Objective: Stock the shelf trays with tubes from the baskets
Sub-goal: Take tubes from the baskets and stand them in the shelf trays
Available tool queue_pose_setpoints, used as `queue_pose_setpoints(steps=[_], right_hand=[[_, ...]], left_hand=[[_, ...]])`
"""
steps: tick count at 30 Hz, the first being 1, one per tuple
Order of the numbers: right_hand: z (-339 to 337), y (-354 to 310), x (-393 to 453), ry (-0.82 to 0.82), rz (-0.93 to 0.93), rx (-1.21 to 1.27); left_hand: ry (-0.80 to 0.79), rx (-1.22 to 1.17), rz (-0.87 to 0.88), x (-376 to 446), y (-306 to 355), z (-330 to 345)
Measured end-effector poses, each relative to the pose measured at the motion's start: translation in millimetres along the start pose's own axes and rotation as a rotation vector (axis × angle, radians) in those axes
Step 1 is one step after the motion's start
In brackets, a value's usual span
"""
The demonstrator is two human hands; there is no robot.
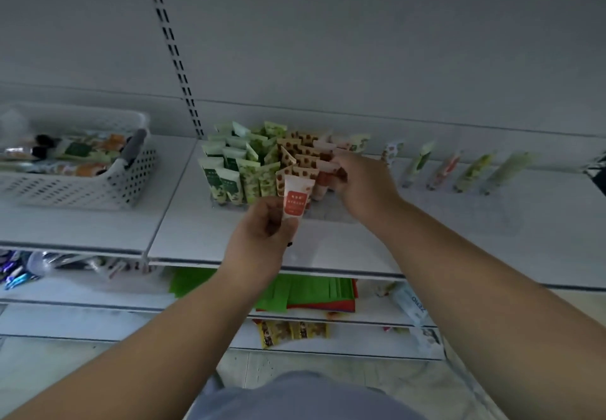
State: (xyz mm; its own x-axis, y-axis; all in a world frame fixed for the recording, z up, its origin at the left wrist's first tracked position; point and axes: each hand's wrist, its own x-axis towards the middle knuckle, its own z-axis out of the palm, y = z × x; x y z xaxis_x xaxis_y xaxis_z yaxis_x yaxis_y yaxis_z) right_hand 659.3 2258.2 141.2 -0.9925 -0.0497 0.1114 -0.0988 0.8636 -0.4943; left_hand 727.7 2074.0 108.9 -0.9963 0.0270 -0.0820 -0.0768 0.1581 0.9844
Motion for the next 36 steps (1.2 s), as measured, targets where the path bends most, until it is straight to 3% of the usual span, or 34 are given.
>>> queue_pose_setpoints(steps=[4, 7, 10, 15, 19, 24, 30, 36], right_hand=[[-14.5, -7.7, -22.2, 0.200, -0.039, 0.171], [-25.7, -13.5, -41.8, 0.052, -0.089, 0.362], [-27.1, -6.4, -42.4, -0.079, -0.033, 0.318], [-46.9, 10.4, -28.1, 0.177, -0.086, 0.077], [-44.1, 13.4, -13.9, 0.122, -0.158, -0.082], [-22.9, 17.2, -1.5, 0.017, -0.155, -0.118], [-33.0, 8.6, -10.3, 0.176, -0.137, -0.175], [-47.1, -33.5, -29.1, 0.221, -0.276, 0.009]], left_hand=[[0.003, 0.044, 0.011, 0.2, 0.0, 12.8], [-0.027, 0.141, 0.044, 5.3, 0.9, 20.3], [-0.052, 0.196, 0.084, 10.1, 4.5, 30.7], [-0.041, 0.534, 0.277, 8.8, -5.6, 30.3], [-0.123, 0.722, 0.368, 9.8, -13.0, 28.0], [-0.144, 0.793, 0.332, 12.4, -16.7, 29.8], [-0.122, 0.758, 0.346, 12.4, -15.0, 30.2], [-0.029, 0.703, 0.374, 2.2, -6.5, 9.3]])
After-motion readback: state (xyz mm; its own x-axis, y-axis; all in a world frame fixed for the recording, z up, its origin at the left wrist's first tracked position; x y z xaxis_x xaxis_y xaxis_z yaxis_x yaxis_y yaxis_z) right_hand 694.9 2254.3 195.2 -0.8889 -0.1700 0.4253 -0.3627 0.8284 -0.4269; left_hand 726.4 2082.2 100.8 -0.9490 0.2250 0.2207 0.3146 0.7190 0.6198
